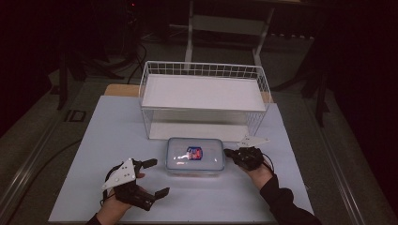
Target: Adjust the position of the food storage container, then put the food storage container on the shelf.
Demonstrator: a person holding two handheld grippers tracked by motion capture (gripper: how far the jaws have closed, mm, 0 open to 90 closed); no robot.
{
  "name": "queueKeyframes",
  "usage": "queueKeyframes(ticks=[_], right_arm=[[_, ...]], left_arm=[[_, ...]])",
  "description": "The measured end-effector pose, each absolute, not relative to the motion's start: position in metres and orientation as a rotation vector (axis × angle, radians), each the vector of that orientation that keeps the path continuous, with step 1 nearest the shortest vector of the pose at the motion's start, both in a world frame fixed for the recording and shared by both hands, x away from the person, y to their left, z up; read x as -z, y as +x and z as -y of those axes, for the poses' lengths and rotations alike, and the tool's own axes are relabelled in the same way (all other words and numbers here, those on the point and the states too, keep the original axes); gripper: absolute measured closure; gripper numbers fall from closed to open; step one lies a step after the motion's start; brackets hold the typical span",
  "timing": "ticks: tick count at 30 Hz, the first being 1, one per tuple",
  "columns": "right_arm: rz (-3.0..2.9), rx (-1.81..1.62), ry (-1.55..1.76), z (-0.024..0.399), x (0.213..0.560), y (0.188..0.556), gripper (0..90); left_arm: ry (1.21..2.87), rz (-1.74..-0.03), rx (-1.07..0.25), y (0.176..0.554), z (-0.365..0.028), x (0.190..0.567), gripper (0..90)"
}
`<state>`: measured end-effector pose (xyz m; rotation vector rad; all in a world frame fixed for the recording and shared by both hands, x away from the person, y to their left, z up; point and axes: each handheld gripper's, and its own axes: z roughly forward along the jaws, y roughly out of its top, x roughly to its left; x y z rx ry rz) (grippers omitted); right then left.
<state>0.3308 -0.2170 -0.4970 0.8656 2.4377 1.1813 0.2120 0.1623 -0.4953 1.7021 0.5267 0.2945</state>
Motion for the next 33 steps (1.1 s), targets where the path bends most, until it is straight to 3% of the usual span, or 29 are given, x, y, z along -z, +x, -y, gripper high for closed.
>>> queueKeyframes(ticks=[9,17,18,19,22,27,33], right_arm=[[-2.414,-1.245,0.839,0.215,0.488,0.325,88.8],[-2.347,-1.412,0.78,0.224,0.469,0.3,49.6],[-2.347,-1.412,0.78,0.224,0.469,0.3,49.6],[-2.323,-1.438,0.747,0.225,0.464,0.294,37.1],[-2.329,-1.512,0.723,0.226,0.456,0.289,13.8],[-2.252,-1.588,0.675,0.23,0.445,0.278,10.6],[-2.193,-1.581,0.614,0.233,0.431,0.271,16.0]], left_arm=[[1.702,-0.565,-0.294,0.213,-0.163,0.496,0.0],[1.712,-0.74,-0.357,0.225,-0.165,0.487,0.0],[1.712,-0.74,-0.357,0.225,-0.165,0.487,0.0],[1.708,-0.755,-0.356,0.228,-0.165,0.485,0.0],[1.711,-0.771,-0.333,0.24,-0.166,0.478,0.1],[1.755,-0.767,-0.319,0.257,-0.165,0.466,0.1],[1.748,-0.772,-0.287,0.269,-0.159,0.459,0.1]])
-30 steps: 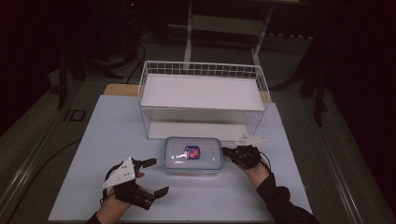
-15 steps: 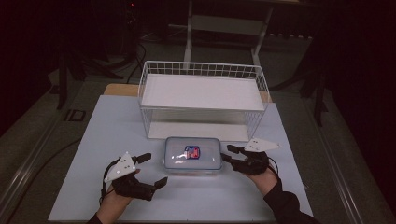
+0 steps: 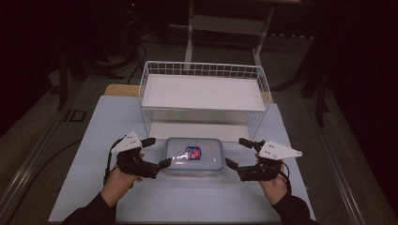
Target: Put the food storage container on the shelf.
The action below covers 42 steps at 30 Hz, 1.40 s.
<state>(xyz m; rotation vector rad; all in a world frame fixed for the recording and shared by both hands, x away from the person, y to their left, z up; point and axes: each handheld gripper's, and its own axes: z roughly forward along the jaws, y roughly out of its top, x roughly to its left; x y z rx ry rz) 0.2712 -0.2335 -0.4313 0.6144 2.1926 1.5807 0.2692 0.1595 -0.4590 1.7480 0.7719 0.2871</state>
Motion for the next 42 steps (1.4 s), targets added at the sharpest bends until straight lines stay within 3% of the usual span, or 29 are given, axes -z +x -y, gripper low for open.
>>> queueKeyframes(ticks=[6,13,20,30,42], right_arm=[[-2.17,-1.6,0.594,0.234,0.426,0.267,19.3],[-2.201,-1.583,0.643,0.233,0.424,0.264,16.4],[-2.193,-1.551,0.636,0.229,0.424,0.258,10.0],[-2.189,-1.503,0.66,0.223,0.431,0.256,9.5],[-2.228,-1.484,0.709,0.225,0.435,0.258,9.9]], left_arm=[[1.794,-0.814,-0.26,0.286,-0.154,0.463,0.1],[1.789,-0.94,-0.173,0.306,-0.158,0.474,0.1],[1.734,-1.078,0.069,0.324,-0.169,0.495,0.1],[1.68,-1.222,0.316,0.341,-0.176,0.526,0.9],[1.626,-1.241,0.495,0.347,-0.176,0.54,35.1]])
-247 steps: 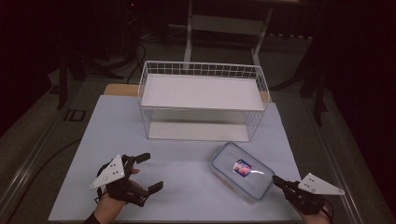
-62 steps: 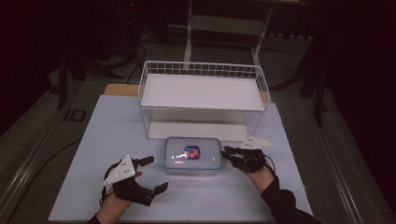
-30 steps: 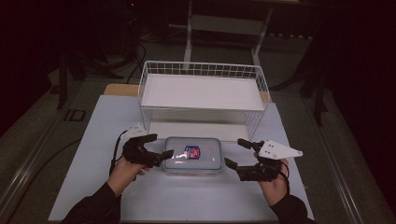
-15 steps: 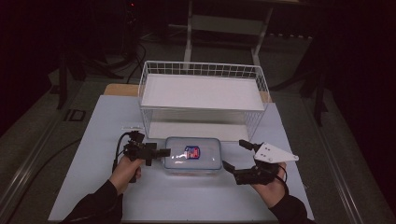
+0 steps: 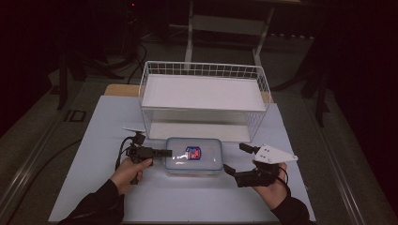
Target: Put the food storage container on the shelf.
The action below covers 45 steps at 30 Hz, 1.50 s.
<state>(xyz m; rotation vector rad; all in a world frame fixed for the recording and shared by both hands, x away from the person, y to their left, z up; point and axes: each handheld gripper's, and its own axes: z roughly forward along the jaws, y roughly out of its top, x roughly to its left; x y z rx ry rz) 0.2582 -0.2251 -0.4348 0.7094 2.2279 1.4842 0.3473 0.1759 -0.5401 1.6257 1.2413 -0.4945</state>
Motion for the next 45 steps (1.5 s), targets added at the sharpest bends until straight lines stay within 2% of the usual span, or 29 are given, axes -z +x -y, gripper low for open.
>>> queueKeyframes(ticks=[5,17,25,32,45], right_arm=[[-2.26,-1.479,0.778,0.23,0.441,0.264,9.9],[-2.409,-1.464,1.113,0.242,0.477,0.296,10.1],[-2.499,-1.521,1.29,0.249,0.497,0.313,21.4],[-2.568,-1.588,1.325,0.254,0.504,0.321,44.6],[-2.585,-1.608,1.358,0.258,0.502,0.316,51.9]], left_arm=[[1.648,-1.204,0.488,0.345,-0.176,0.538,43.2],[1.699,-1.108,0.447,0.331,-0.164,0.526,51.6],[1.739,-1.034,0.435,0.321,-0.158,0.521,56.1],[1.747,-1.013,0.42,0.317,-0.156,0.52,57.0],[1.757,-0.998,0.363,0.307,-0.152,0.515,57.7]])
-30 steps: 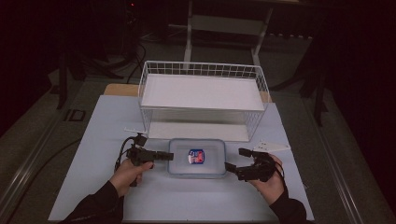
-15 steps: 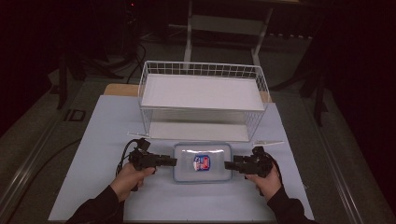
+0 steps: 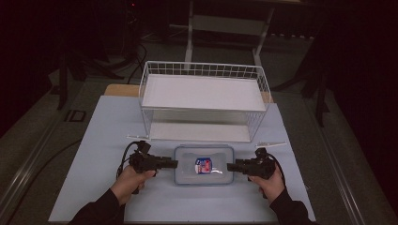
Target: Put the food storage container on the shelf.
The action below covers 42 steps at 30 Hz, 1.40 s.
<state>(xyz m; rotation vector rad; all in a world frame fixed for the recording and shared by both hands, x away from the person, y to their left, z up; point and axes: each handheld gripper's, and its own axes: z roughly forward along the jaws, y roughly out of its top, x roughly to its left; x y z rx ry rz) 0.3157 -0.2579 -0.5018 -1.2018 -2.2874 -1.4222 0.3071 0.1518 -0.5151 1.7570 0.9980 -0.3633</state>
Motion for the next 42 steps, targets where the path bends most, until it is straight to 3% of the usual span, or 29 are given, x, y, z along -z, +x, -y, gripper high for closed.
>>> queueKeyframes(ticks=[7,24,42], right_arm=[[2.305,1.444,-1.209,0.262,0.494,0.311,52.4],[2.353,1.594,-1.165,0.258,0.434,0.307,52.5],[2.377,1.758,-1.137,0.252,0.355,0.334,52.7]], left_arm=[[1.766,-0.973,0.302,0.302,-0.146,0.503,57.7],[1.73,-0.89,0.175,0.299,-0.152,0.443,57.5],[1.666,-0.848,0.098,0.33,-0.159,0.37,57.4]])
